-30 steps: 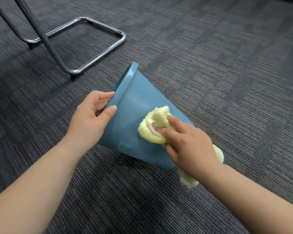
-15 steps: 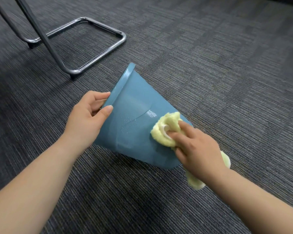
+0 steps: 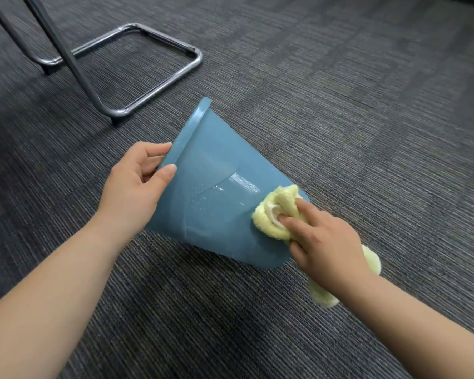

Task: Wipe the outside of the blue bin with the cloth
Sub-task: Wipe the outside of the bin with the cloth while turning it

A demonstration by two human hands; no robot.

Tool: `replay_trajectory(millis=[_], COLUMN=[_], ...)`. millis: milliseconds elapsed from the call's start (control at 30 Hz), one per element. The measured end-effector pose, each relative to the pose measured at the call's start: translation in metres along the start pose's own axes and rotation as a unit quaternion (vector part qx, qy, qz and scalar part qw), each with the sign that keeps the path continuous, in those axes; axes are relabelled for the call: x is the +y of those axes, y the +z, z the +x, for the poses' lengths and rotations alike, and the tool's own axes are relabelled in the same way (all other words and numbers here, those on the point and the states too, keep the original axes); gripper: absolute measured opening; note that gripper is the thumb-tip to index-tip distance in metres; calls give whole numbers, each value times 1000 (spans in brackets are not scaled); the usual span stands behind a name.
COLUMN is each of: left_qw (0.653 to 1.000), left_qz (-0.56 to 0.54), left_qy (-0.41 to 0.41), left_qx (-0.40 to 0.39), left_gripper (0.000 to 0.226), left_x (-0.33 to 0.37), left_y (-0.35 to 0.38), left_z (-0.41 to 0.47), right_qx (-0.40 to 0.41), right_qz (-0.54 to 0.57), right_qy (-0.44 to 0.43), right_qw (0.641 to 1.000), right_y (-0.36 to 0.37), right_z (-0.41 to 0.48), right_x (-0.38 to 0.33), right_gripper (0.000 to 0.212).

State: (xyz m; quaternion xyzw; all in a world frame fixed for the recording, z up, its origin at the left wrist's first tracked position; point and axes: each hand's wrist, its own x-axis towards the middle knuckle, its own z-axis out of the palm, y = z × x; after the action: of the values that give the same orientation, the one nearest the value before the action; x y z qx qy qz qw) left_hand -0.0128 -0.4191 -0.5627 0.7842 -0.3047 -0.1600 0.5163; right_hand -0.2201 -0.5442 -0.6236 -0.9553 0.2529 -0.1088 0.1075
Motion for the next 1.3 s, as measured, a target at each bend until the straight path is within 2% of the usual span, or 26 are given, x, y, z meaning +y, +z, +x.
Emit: replay_trajectory(millis=[67, 167, 433, 500, 600, 700, 800, 867, 933, 1000, 1067, 1167, 1233, 1300], left_qw=[1000, 1000, 996, 988, 953, 944, 961, 975, 973, 958, 950, 952, 933, 927], left_qz=[1, 3, 67, 123, 223, 223, 191, 185, 225, 286, 309, 279, 296, 300], left_qy=[0, 1, 46, 55, 36, 22, 26, 27, 23, 26, 35, 20, 9, 6], left_qx=[-1, -9, -21, -80, -200, -243, -199, -118, -46, -19, -34, -127, -202, -225], left_gripper=[32, 30, 42, 53, 72, 82, 75, 54, 33, 17, 12, 17, 28, 39], left_x=[1, 1, -4, -2, 2, 0, -5, -10, -14, -16, -17, -17, -19, -23], left_y=[0, 1, -1, -9, -26, -35, -35, -36, -37, -38, -37, -42, -52, -60], left_z=[0, 0, -1, 2, 7, 7, 5, 6, 6, 6, 5, 6, 7, 8], right_qx=[-5, -9, -27, -33, -52, -61, -55, -50, -47, -51, -56, -57, -58, -63], right_qz=[3, 14, 13, 15, 27, 32, 30, 32, 36, 36, 38, 45, 51, 52], right_qy=[-20, -3, 162, 175, 204, 213, 205, 207, 215, 224, 234, 245, 257, 268], right_qw=[1000, 1000, 986, 984, 977, 975, 977, 976, 975, 973, 970, 967, 963, 960], right_y=[2, 3, 20, 20, 20, 20, 21, 21, 21, 22, 22, 21, 20, 20], right_z=[-2, -2, -7, -7, -7, -5, -5, -4, -3, -2, -1, -1, -2, -2], right_x=[-2, 8, 32, 33, 36, 35, 32, 31, 30, 30, 30, 31, 32, 33], right_gripper=[40, 42, 36, 35, 36, 37, 38, 39, 40, 40, 41, 39, 37, 37])
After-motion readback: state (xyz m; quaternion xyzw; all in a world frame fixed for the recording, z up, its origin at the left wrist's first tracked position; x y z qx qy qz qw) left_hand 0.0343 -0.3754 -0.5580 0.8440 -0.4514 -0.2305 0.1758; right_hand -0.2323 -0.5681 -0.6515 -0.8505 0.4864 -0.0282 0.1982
